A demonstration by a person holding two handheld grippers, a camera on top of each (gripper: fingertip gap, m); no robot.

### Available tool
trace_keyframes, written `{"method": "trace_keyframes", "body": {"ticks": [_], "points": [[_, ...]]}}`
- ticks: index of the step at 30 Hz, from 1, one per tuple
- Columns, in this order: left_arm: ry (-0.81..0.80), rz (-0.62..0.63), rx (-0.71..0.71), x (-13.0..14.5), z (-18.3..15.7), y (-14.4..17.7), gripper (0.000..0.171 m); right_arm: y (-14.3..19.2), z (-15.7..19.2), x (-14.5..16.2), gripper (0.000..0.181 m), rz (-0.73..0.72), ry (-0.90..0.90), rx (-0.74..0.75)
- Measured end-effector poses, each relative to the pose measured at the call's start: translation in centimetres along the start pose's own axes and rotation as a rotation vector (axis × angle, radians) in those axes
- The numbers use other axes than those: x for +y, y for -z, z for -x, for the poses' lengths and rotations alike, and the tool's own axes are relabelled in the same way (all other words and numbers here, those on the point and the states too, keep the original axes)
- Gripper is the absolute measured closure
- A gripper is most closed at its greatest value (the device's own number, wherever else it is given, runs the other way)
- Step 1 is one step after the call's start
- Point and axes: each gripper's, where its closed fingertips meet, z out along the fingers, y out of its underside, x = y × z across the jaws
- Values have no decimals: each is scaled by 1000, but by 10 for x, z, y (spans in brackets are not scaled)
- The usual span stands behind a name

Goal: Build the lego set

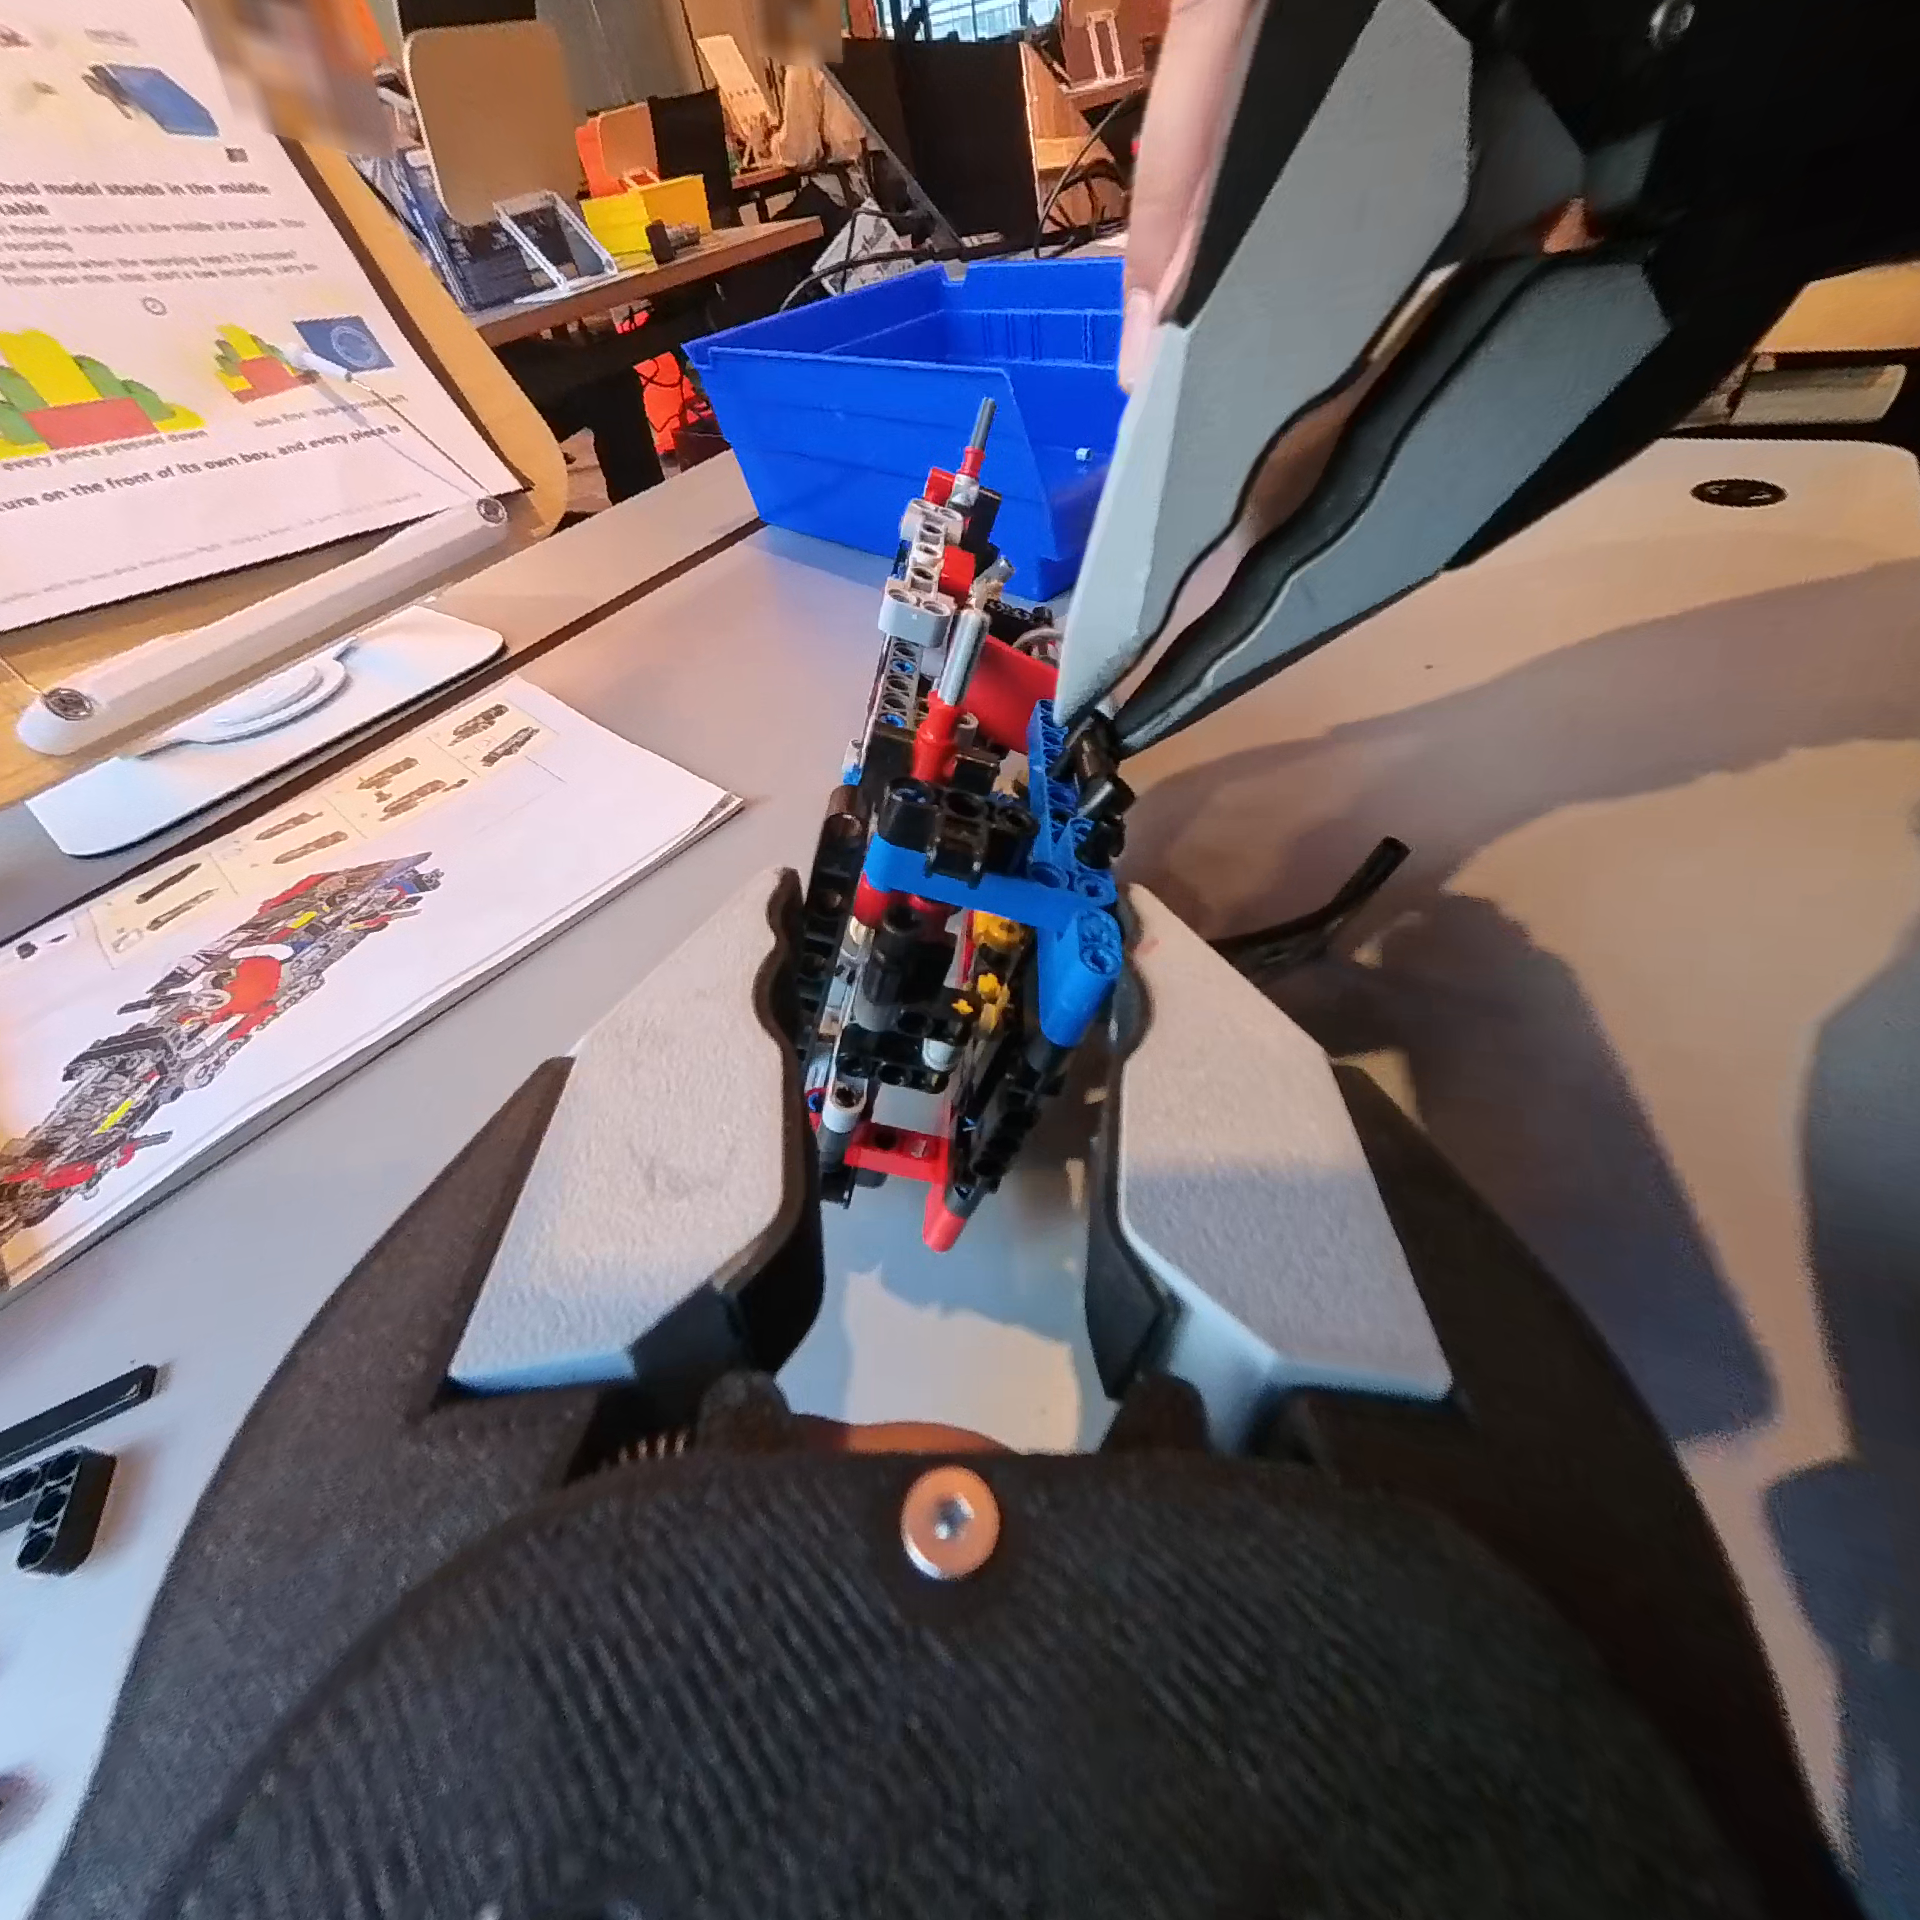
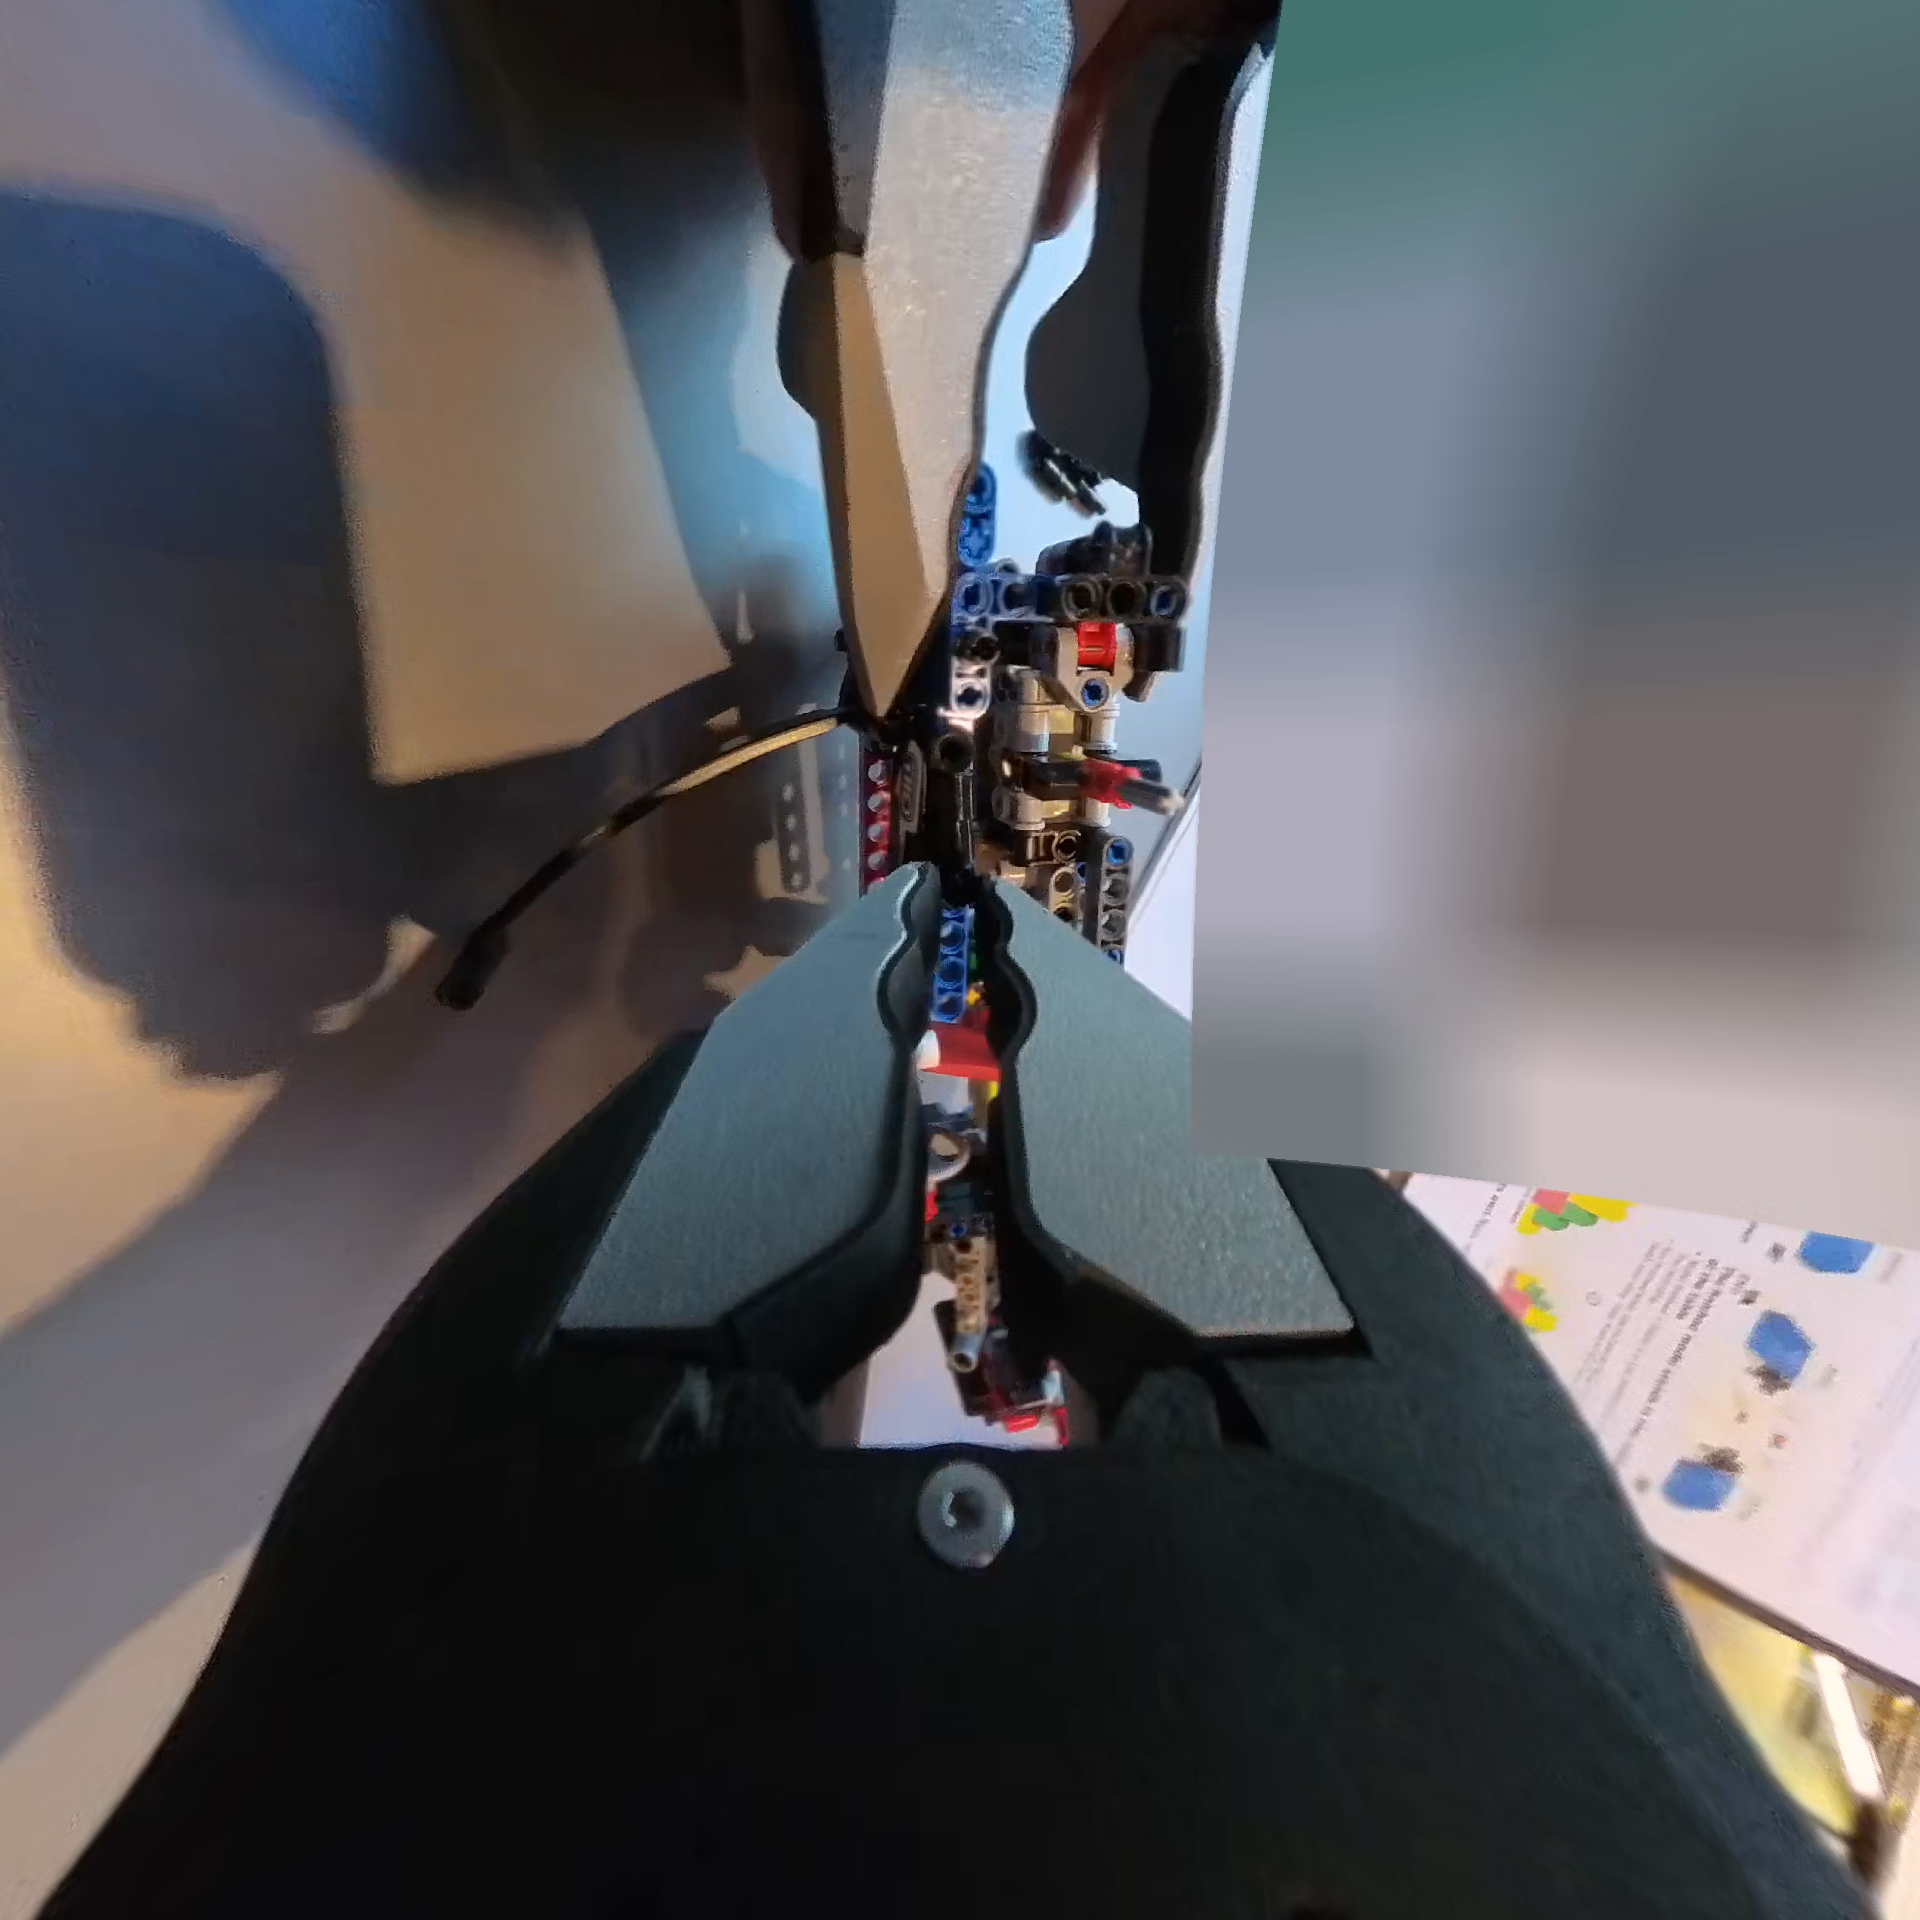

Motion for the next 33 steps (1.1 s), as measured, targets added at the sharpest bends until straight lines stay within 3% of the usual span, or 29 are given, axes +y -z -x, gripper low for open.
{"method": "trace_keyframes", "body": {"ticks": [1, 5, 9, 13, 16, 20, 28, 33], "points": [[4, -1, 1, 0, 0, 0, 115, 0, 0, 0, 179, -8, 26, 6], [48, -25, 7, -3, 4, 2, 115, 2, -6, -3, 178, -72, -149, -13], [5, -27, 19, -2, 3, 5, 116, 10, -6, 3, 162, -118, -247, 40], [-2, -31, 61, 0, 5, 10, 116, 15, 4, 11, 161, -211, -567, 2], [-5, -56, 101, -1, 9, 16, 116, 22, 13, -7, 162, -405, -809, -85], [-191, -52, 116, 4, 0, 22, 117, 24, 27, -22, 163, -635, -1060, -227], [-397, -77, 114, 6, -15, 21, 119, 13, 40, -16, 173, -728, -1252, -322], [-415, -82, 103, 6, -15, 20, 119, 12, 45, -22, 165, -759, -1329, -346]]}}
